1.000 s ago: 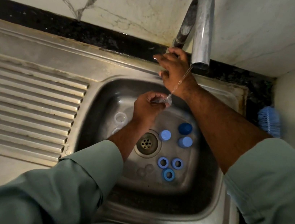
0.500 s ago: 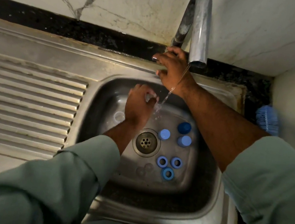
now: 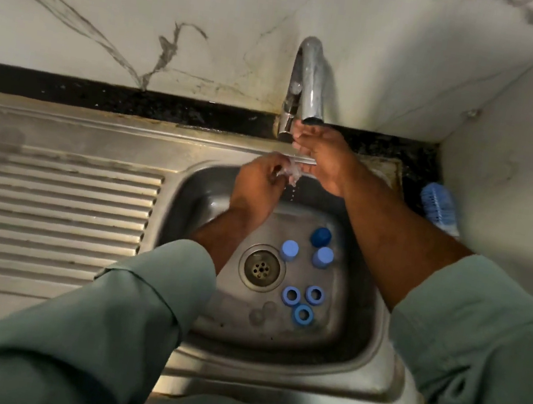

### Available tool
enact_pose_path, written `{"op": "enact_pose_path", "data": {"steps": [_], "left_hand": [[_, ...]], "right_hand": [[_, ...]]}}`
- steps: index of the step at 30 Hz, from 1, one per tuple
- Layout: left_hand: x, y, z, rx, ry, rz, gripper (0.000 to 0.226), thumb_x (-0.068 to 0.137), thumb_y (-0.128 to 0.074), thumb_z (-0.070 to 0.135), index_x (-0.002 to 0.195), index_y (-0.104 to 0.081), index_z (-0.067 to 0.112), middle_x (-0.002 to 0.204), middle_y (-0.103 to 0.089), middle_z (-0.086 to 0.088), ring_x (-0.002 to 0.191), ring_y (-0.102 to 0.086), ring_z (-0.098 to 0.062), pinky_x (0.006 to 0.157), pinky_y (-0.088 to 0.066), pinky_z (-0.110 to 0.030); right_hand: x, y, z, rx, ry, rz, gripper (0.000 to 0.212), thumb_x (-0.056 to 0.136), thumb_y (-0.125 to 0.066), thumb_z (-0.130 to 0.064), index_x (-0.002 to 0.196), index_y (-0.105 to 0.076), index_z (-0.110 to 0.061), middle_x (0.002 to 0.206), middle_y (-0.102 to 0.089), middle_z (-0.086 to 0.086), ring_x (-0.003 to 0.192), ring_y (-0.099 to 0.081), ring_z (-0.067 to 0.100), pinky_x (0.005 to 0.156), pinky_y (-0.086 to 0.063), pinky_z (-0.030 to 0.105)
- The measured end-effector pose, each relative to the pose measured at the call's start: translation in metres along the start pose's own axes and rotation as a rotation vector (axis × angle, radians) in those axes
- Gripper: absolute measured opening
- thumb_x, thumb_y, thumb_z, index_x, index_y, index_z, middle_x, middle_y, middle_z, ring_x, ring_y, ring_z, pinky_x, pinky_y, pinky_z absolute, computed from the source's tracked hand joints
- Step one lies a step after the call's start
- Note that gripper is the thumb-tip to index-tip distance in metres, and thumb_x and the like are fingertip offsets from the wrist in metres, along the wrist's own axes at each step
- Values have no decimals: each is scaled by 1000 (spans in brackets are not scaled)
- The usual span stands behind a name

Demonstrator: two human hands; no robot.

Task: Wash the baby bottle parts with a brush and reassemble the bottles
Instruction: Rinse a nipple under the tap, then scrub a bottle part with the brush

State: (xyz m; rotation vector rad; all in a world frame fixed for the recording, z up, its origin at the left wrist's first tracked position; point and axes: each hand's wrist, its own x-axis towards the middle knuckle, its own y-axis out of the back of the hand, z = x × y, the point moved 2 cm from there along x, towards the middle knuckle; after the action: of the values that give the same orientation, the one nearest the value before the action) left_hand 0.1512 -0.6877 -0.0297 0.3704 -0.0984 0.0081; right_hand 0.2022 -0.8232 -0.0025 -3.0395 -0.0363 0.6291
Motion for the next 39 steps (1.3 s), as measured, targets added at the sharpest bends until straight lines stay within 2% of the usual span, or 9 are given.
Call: {"op": "enact_pose_path", "data": {"steps": [3,6,8,11,16,19,27,33,39], "left_hand": [[-8,5,35,-107,-89,133,25,87,-70,7,94,-66,30,94,-71,6,89,-67,-8,84,-55,-27],[-31,-15,22,652,-70,-520,15,91,-63,16,105,-67,15,111,-68,-8,99,-64,-23,86,-52,-34],[-50,-22,1,886,32,-673,23,92,-62,21,113,-63,13,119,-63,-10,106,-61,-30,90,-49,-39],[-73,-42,16,739,17,-632,12,89,-65,22,100,-64,18,109,-65,-6,98,-61,-26,87,-51,-38],[-123,-87,53,211,22,-610,14,78,-74,10,77,-62,16,80,-64,-1,73,-58,-15,67,-47,-25],[-147,-106,58,-163,270,-577,27,86,-60,-7,85,-62,20,72,-60,1,60,-53,-12,46,-44,-17],[-145,-75,43,-565,707,-344,25,99,-45,0,100,-63,18,80,-64,-6,54,-52,-15,44,-42,-19],[-102,12,29,-823,735,-66,14,102,-49,23,92,-58,19,69,-61,-8,57,-55,-18,53,-46,-28],[-75,91,2,-869,726,123,38,102,-41,48,97,-62,17,67,-64,-3,64,-59,-14,64,-51,-31]], "right_hand": [[-36,24,10,-95,115,273,10,91,-59,-14,84,-65,-19,93,-68,6,84,-62,16,75,-50,32],[-86,54,40,-440,192,322,19,87,-61,-17,69,-64,-14,70,-62,8,67,-55,13,69,-44,31],[-121,74,69,-801,85,199,12,87,-64,-11,80,-71,-3,84,-67,16,82,-61,26,80,-44,34],[-177,114,100,-852,53,450,22,89,-62,-8,106,-68,2,114,-64,23,110,-58,35,96,-39,34],[-242,157,136,-840,-23,818,27,85,-62,-11,110,-68,-2,114,-63,22,106,-60,37,92,-45,37],[-259,166,154,-970,-167,831,25,85,-61,-19,104,-66,-5,105,-63,22,97,-61,39,84,-51,42],[-254,152,151,-777,-59,932,16,91,-50,-11,93,-64,-3,101,-63,21,95,-61,37,77,-46,37],[-262,92,124,-700,280,668,11,87,-66,-16,79,-67,-8,81,-68,7,76,-60,17,70,-40,23],[-255,57,114,-905,507,433,23,87,-64,-30,69,-63,-16,69,-62,-1,65,-61,19,61,-47,33]]}}
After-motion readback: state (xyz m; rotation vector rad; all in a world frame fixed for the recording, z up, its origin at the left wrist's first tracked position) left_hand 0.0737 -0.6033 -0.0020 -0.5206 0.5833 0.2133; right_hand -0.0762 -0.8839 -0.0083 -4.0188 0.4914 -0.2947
